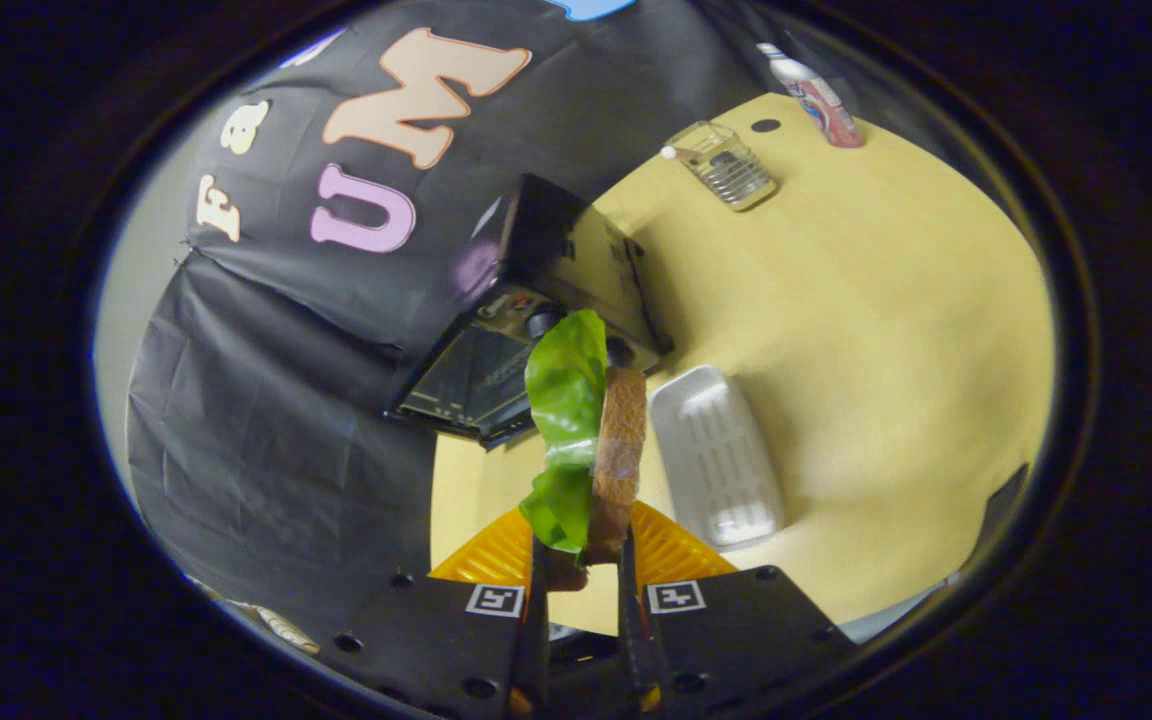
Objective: Open the toaster oven, put the food inside, and close the toaster oven door.
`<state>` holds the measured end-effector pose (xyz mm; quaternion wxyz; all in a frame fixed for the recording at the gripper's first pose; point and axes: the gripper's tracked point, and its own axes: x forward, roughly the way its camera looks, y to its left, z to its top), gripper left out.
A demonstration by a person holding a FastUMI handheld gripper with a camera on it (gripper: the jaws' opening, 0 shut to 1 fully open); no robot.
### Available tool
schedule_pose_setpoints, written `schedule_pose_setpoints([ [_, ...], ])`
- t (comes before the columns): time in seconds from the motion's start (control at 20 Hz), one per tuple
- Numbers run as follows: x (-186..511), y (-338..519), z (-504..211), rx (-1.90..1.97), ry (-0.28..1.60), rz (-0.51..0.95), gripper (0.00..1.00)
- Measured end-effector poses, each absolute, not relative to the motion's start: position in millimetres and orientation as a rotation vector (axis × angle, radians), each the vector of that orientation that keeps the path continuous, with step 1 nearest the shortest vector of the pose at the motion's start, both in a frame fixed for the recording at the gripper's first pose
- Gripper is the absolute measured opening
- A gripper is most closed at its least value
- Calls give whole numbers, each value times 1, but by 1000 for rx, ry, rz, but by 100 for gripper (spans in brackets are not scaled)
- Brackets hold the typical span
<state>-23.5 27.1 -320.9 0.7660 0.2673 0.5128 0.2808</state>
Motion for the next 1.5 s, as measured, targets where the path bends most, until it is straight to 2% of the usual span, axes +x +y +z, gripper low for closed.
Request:
schedule_pose_setpoints([
  [0.3, -45, 132, -325, 757, 1106, 651, 31],
  [0.6, -27, 207, -342, 884, 1045, 625, 30],
  [1.05, 36, 251, -356, 1024, 878, 499, 30],
  [1.5, 75, 255, -376, 836, 800, 404, 30],
])
